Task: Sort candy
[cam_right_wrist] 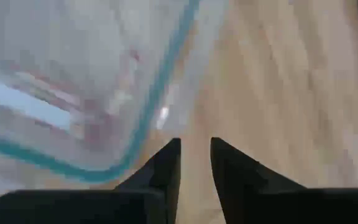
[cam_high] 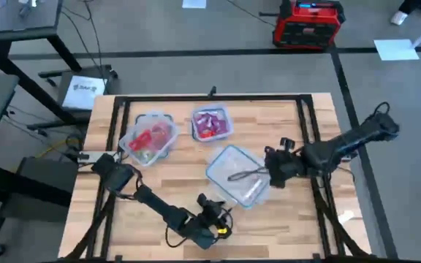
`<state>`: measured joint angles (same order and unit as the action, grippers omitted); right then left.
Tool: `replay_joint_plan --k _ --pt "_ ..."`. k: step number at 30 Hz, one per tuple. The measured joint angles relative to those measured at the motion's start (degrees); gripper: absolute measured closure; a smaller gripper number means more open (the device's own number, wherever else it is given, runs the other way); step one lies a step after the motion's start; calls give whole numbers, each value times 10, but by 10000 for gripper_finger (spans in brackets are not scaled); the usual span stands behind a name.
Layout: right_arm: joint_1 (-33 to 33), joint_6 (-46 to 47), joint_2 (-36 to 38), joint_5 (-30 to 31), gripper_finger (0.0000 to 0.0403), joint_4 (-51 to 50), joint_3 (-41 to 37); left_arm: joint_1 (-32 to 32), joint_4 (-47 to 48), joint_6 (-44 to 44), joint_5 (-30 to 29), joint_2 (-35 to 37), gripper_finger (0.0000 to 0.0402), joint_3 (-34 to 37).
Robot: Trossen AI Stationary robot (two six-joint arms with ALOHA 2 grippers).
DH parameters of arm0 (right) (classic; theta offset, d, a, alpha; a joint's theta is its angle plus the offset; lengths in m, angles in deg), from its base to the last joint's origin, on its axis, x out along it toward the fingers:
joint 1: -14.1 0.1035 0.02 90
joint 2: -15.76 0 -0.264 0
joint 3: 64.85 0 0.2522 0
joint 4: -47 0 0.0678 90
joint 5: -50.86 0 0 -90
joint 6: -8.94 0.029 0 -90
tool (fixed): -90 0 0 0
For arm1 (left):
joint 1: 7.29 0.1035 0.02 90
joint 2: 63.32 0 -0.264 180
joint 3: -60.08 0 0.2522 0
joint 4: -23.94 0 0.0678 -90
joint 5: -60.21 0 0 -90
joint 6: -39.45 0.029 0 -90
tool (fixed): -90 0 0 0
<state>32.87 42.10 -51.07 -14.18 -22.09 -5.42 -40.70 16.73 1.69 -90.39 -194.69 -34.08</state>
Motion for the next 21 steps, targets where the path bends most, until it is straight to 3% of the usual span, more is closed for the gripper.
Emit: replay_joint_plan --k 7,11,15,21 --pt "-47 -19 17 -59 329 84 -68 20 1 -3 21 0 255 0" --pt "-46 -30 11 -76 329 123 -68 32 1 -2 54 0 255 0" --pt "-35 -32 15 -122 329 154 -68 35 2 -3 57 0 255 0" --pt "-21 -17 25 -132 329 152 -68 35 7 -2 58 0 255 0"
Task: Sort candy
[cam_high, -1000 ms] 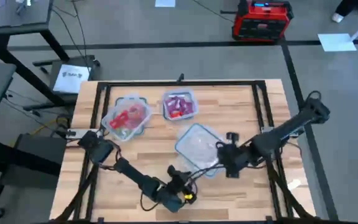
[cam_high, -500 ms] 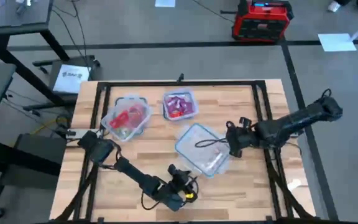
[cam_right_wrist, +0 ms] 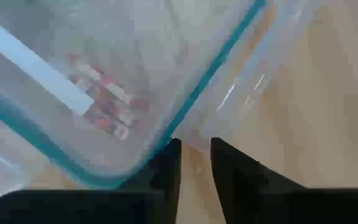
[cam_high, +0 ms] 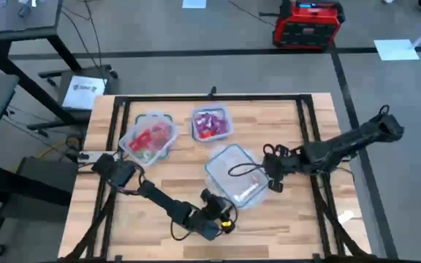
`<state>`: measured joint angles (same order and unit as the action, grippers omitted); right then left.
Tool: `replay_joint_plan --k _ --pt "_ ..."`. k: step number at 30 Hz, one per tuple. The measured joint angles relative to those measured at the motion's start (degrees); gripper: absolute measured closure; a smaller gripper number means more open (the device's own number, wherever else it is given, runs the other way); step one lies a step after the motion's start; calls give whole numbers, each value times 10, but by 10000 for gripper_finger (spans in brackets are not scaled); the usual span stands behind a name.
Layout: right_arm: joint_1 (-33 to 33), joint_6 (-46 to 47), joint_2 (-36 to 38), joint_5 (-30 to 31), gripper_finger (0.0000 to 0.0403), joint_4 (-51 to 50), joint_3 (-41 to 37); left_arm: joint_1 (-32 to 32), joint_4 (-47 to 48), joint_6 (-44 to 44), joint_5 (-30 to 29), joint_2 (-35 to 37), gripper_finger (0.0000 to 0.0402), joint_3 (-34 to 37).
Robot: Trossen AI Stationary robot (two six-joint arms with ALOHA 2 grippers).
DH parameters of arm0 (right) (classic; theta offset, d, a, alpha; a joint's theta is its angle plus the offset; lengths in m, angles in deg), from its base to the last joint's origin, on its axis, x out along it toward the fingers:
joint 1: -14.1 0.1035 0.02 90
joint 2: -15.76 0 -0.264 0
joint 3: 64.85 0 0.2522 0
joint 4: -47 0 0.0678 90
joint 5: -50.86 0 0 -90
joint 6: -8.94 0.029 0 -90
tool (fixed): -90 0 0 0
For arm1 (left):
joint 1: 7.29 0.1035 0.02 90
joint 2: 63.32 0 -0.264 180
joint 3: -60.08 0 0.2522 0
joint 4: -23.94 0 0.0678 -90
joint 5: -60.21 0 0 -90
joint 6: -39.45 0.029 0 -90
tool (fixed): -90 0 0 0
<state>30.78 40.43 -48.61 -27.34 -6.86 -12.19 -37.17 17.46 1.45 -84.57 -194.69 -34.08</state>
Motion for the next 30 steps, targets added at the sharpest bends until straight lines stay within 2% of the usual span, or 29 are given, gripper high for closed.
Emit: replay_joint_plan --k 7,12,16,19,21,25,27,30 --pt "7 -3 -2 -2 329 -19 0 0 3 5 0 0 255 0" --pt "20 15 -2 -4 329 -78 1 -14 3 25 5 0 255 0" --pt "45 39 -2 -6 329 -109 34 -33 -1 43 7 0 255 0" --pt "65 59 -2 7 329 -90 78 -35 -3 40 6 0 255 0" --pt "74 79 -2 25 329 -41 97 -31 -10 35 8 0 255 0" --pt "81 119 -26 27 329 91 98 -11 -61 41 65 0 255 0" --pt "80 135 -54 22 329 106 98 1 -106 56 99 -9 255 -3" --pt "79 154 -97 35 329 104 97 6 -167 78 100 -33 255 -19"
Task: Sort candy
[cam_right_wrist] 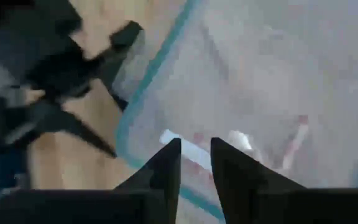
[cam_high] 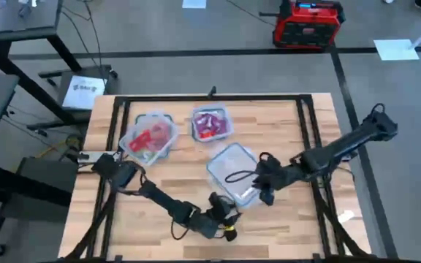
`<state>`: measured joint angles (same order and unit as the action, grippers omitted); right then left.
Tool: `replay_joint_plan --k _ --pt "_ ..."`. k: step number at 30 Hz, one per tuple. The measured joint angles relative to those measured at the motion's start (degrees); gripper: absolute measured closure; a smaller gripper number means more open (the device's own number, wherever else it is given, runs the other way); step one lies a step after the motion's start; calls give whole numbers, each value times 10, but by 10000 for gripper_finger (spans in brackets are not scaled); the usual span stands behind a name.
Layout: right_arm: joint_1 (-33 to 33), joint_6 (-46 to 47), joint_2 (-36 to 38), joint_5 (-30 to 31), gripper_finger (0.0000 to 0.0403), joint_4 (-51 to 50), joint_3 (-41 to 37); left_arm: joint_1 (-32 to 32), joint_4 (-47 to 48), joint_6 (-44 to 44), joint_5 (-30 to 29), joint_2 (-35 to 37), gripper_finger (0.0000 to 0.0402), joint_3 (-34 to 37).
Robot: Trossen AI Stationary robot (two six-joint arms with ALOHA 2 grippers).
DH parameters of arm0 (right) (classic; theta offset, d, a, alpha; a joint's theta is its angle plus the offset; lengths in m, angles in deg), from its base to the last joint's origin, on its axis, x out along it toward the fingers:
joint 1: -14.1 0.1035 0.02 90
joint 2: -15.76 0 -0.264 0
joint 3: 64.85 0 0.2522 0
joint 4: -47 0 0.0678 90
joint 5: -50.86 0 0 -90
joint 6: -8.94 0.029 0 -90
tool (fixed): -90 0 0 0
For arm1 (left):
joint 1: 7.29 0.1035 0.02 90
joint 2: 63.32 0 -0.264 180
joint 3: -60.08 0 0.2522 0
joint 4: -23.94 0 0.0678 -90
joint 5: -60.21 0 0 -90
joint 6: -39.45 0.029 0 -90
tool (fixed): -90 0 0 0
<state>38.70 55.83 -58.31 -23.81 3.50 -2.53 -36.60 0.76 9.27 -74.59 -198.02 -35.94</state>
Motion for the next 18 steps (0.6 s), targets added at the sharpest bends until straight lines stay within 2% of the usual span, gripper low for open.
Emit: replay_joint_plan --k 3,7,9,12,18 --pt "0 16 -33 14 329 8 0 -2 7 4 -7 -20 255 -31" --pt "2 22 -58 13 329 14 0 -3 66 3 -7 -25 255 -55" --pt "5 23 -65 2 329 13 0 -3 74 -1 -30 -25 255 -55" --pt "19 32 -65 -16 329 14 1 -2 96 -15 -53 -25 255 -55" --pt "49 54 -46 -55 329 -23 1 3 124 -50 -55 -25 255 -55"
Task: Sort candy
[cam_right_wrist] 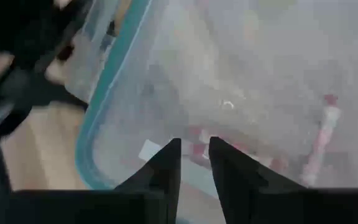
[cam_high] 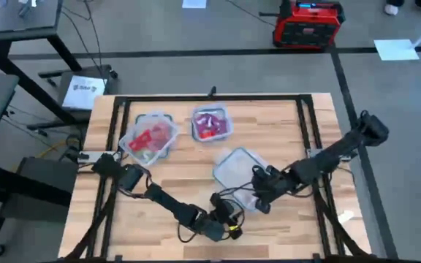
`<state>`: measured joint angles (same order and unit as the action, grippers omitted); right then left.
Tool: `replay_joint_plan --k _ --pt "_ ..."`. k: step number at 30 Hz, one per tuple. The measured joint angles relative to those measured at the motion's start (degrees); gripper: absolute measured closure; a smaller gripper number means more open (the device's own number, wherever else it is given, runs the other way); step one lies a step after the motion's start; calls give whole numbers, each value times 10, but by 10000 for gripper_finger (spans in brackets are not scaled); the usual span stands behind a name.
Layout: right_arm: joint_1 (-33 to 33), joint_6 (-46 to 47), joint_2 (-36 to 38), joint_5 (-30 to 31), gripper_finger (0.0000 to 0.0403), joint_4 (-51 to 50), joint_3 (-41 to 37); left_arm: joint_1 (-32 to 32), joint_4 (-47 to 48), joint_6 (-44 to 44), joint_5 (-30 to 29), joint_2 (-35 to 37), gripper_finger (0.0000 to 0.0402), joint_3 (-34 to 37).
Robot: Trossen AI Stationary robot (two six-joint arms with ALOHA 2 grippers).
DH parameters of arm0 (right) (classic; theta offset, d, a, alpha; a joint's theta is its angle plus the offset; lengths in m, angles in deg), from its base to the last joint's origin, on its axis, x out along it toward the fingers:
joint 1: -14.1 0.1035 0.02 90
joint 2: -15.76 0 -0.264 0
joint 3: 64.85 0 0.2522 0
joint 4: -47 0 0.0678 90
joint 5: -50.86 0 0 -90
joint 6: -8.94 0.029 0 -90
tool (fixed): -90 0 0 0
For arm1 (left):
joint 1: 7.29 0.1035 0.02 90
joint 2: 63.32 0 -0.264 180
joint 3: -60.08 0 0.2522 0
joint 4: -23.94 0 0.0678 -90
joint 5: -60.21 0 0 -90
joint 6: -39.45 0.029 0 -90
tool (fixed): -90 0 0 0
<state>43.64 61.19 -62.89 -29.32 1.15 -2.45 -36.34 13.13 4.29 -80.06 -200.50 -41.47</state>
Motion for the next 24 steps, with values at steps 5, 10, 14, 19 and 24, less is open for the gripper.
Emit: replay_joint_plan --k 5,10,14,19,24 --pt "20 2 11 -20 329 -23 0 2 11 -3 -1 0 255 0" --pt "46 -4 15 -50 329 -64 12 -2 63 11 -1 10 255 0" --pt "101 13 30 -32 329 -136 61 -15 174 15 -2 58 255 0" --pt "183 89 50 80 329 -174 83 -16 360 19 -8 117 258 0" --pt "235 154 40 169 329 -179 77 3 395 43 10 118 266 40"
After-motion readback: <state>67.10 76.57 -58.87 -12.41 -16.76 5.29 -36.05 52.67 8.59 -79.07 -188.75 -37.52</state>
